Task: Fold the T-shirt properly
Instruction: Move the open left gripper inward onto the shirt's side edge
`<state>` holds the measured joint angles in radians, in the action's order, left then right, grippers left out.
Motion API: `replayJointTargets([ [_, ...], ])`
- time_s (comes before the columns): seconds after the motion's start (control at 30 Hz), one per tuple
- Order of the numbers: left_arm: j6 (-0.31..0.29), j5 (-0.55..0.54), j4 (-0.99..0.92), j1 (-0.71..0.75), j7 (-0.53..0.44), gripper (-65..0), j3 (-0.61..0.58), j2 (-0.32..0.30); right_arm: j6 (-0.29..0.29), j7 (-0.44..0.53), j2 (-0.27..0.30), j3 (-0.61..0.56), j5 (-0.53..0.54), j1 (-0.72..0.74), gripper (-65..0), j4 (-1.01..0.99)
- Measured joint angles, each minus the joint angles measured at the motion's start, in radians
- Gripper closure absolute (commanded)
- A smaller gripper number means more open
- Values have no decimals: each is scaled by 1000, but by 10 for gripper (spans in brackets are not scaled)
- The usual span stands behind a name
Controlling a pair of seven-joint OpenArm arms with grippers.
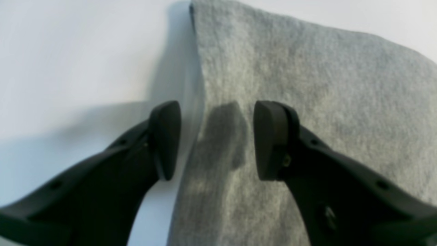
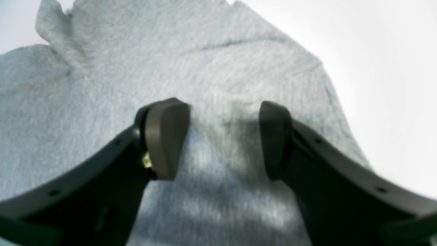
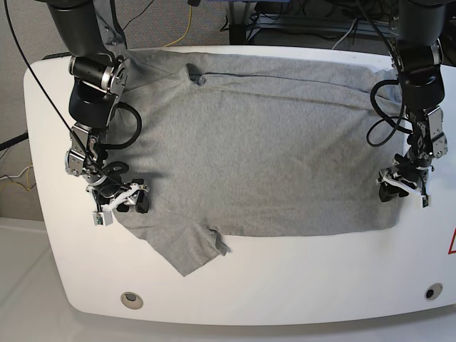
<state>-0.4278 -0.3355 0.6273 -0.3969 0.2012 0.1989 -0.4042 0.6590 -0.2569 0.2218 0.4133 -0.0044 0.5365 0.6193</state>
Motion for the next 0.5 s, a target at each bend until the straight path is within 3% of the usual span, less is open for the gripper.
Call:
replayJointTargets([
  [0.5, 1, 1, 30, 5, 21, -326, -2, 13, -3, -6, -26, 5, -38, 39, -353, -12],
])
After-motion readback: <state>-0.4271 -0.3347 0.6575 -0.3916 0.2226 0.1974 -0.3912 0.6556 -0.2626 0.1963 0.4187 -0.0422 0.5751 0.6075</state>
